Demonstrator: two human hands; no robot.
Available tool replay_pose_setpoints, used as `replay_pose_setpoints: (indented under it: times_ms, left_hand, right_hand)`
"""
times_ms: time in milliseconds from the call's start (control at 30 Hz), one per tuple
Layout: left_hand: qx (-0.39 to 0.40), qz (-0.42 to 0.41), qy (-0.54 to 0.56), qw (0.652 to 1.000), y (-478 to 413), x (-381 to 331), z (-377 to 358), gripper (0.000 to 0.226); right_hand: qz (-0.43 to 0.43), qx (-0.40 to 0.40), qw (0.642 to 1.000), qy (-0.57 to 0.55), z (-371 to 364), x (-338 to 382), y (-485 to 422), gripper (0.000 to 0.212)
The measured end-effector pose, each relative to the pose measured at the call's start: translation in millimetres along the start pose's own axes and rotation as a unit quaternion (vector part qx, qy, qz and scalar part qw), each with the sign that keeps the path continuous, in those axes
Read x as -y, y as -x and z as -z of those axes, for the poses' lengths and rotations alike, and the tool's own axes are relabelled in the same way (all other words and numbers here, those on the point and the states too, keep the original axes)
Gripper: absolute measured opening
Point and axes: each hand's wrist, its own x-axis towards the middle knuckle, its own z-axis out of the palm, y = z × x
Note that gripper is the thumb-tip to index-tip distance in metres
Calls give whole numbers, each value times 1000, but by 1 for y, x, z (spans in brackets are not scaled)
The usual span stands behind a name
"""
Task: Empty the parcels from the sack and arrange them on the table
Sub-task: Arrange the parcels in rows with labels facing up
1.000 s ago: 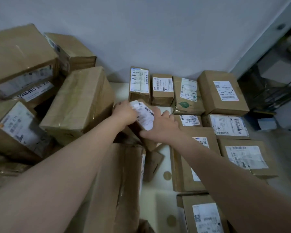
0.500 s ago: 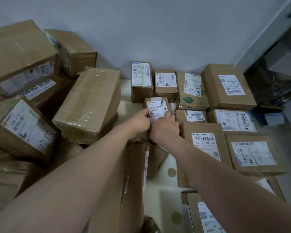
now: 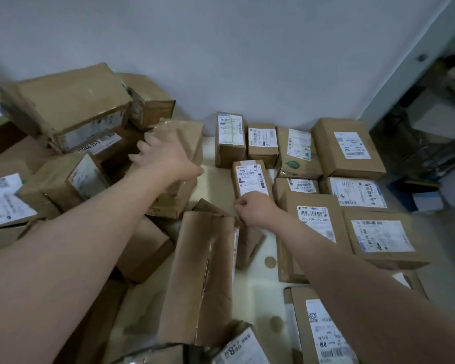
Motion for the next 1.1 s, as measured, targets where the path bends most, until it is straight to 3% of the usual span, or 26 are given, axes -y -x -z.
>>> replay_pose_setpoints:
  times_ms: [133, 300, 367, 500, 633, 767, 867, 933, 1000, 1100]
  left_hand:
    - [-47, -46, -45, 997, 27, 12, -17, 108]
    - [-90, -45, -50, 994, 49, 7, -32, 100]
    - [-156, -91, -60, 982, 59, 8, -36, 91]
    - [-222, -199, -12, 955, 78, 4, -45, 72]
    - [-196, -246, 5, 949, 89, 5, -61, 58]
    - [-182, -305, -13, 935, 87, 5, -72, 38]
    - [-218, -342, -6, 914, 87, -9, -79, 38]
    - [-176, -344, -7, 922, 89, -21, -85, 42]
    - [-143, -324, -32, 935, 92, -30, -92, 44]
    - [-158, -289, -94, 940, 89, -32, -93, 44]
  right_hand:
    - [-73, 79, 993, -57, -21, 11, 25, 35]
    - [-6, 151, 988, -32, -25, 4, 55, 31]
    - [10, 120, 992, -40, -32, -1, 59, 28]
    - [2, -21, 995, 94, -51, -14, 50, 40]
    - [2, 46, 978, 206, -75, -26, 53, 71]
    - [-28, 25, 955, 294, -96, -35, 59, 93]
    - [-33, -20, 965, 258, -102, -44, 61, 85]
    - [-21, -46, 979, 198, -101, -51, 61, 72]
    - [-15, -40, 987, 157, -96, -53, 66, 68]
    - [-30, 12, 996, 85, -82, -56, 73, 70]
